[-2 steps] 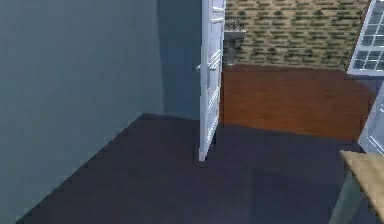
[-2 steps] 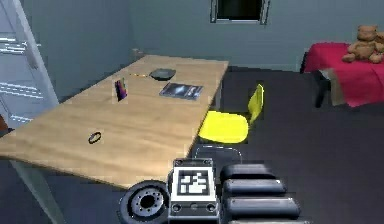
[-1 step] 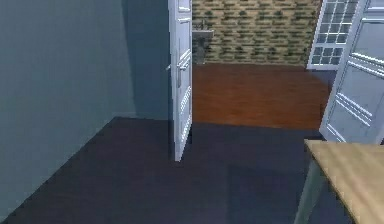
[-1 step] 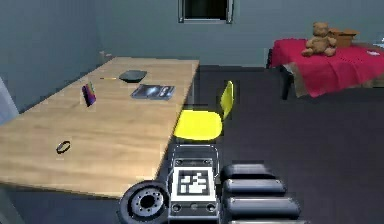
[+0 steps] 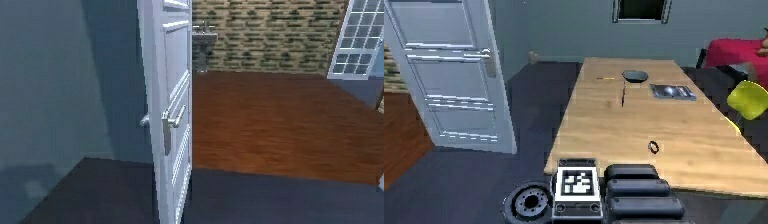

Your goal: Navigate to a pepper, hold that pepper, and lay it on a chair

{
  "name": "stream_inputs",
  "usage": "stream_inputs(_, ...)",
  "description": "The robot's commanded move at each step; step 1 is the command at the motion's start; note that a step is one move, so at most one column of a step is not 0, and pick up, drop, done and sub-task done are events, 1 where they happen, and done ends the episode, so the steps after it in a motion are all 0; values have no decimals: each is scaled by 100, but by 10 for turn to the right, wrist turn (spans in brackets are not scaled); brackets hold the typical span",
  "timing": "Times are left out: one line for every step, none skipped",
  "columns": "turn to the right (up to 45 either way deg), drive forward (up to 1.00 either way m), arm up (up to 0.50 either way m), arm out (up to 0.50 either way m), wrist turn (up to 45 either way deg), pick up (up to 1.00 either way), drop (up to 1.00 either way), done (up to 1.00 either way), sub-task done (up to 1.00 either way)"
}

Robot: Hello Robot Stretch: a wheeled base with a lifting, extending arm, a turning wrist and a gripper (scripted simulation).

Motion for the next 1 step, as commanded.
stream_inputs(60,0,0,0,0,0,0,0,0)
